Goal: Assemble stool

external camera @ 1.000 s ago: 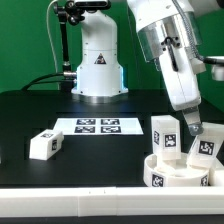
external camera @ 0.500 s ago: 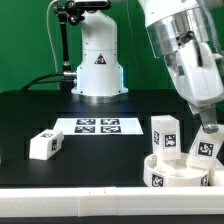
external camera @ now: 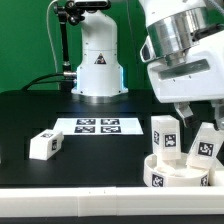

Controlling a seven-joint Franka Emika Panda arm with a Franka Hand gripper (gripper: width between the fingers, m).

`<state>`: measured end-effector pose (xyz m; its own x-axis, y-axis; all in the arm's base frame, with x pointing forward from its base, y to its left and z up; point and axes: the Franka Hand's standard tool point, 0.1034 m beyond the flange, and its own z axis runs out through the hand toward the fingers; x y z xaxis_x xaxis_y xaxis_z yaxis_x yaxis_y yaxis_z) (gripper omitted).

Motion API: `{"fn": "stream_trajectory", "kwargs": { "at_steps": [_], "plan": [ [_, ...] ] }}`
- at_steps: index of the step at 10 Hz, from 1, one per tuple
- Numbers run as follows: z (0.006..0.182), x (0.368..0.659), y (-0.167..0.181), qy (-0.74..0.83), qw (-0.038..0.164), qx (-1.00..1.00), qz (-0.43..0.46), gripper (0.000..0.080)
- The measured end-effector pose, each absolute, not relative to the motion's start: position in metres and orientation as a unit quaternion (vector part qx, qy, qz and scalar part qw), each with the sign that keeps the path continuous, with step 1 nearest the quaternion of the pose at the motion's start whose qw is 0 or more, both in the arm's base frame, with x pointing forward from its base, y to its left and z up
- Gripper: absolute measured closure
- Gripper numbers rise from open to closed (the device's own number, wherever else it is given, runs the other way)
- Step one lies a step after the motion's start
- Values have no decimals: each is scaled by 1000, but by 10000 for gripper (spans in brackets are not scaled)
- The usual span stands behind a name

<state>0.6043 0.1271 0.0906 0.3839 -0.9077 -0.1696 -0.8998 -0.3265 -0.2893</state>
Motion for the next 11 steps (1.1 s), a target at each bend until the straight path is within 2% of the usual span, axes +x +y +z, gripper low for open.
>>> {"fn": "stream_trajectory", "kwargs": {
  "at_steps": [4,9,11],
  "plan": [
    [105,611,148,402,153,-902,-33,150],
    [102,611,143,242,139,-958,-59,150],
    [101,611,141,83,111,-987,-77,150]
  ]
}}
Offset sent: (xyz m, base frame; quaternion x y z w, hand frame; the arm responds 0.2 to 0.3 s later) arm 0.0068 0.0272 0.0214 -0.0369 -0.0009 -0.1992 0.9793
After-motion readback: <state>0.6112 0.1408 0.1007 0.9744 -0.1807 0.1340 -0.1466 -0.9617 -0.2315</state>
